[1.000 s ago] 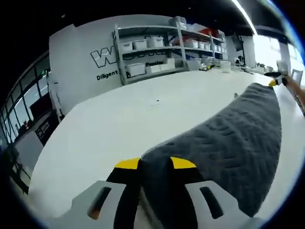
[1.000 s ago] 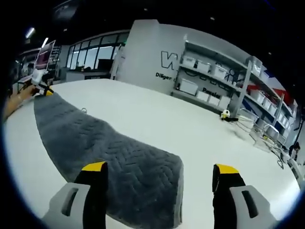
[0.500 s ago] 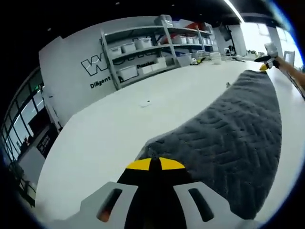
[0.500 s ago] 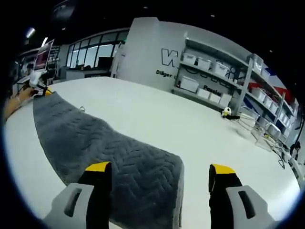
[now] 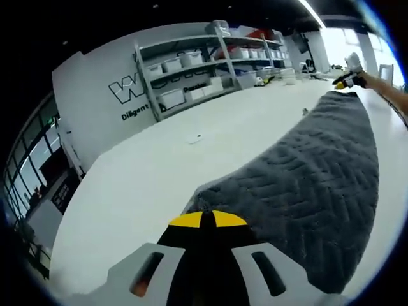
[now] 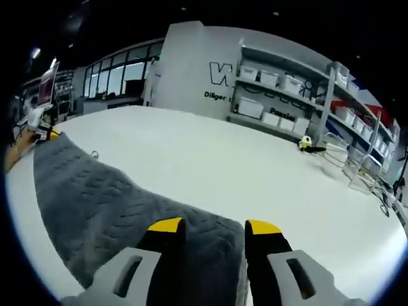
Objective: Open the folded towel by lifting each exposed corner and separating the folded layers until the towel lies flat within the target outline without major curled edges
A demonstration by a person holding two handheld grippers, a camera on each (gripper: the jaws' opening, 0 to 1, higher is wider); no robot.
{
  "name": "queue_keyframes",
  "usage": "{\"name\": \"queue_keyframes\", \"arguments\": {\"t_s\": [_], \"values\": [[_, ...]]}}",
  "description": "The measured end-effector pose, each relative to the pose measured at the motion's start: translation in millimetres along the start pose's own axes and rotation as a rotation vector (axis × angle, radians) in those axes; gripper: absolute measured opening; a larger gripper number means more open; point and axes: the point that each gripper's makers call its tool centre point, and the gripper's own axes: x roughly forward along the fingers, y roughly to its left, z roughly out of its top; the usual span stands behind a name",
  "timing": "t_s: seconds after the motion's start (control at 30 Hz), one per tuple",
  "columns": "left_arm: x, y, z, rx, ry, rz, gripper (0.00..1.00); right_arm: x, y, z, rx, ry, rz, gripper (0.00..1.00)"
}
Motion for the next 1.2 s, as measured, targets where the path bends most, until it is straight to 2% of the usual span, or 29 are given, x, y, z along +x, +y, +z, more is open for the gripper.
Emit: {"name": "queue_keyframes", "arguments": {"t_s": [0.1,0.2,0.27,0.33,0.47,0.6,0.7,0.8,0.87,0.93,1.2], "values": [[-0.2,0.1,0.0,-0.003,-0.011,-0.003,0.03,14.2,0.1,-2.7,0.016,0.013,0.004,0.32],[0.0,0.0,0.0,-0.008,-0.009,0.0,0.03,22.1,-4.0,-14.6,-0.01,0.076,-0.026,0.24],[0.7,0.7,0.3,0.004,-0.008,0.004,0.03,26.4,-6.1,-17.1,-0.015,0.078,-0.035,0.21],[1.2,1.1,0.9,0.032,-0.012,0.007,0.03,28.9,-3.4,-23.1,0.01,0.096,-0.014,0.12],[0.4,0.3,1.2,0.049,-0.012,0.014,0.03,29.8,-0.8,-25.0,0.017,0.078,0.0,0.02],[-0.1,-0.4,1.4,0.058,-0.009,0.023,0.03,29.5,-2.2,-23.0,-0.017,0.06,0.0,0.0],[-1.8,-2.9,3.1,0.116,-0.012,0.036,0.02,24.6,-1.5,-20.1,-0.028,0.041,-0.009,0.0],[-3.7,-3.1,4.7,0.119,-0.013,0.042,0.02,22.5,-2.1,-18.0,-0.03,0.031,-0.013,0.0],[-10.1,-2.1,11.2,0.174,-0.023,0.077,0.02,15.2,-3.3,-10.6,-0.033,-0.011,-0.021,0.0],[-15.1,-5.0,16.8,0.194,-0.038,0.082,0.02,9.6,-2.6,-5.9,-0.035,-0.038,-0.022,0.0],[-43.0,-12.9,35.2,0.142,-0.126,0.071,0.02,-26.1,-0.4,8.7,-0.074,-0.118,-0.025,0.0]]}}
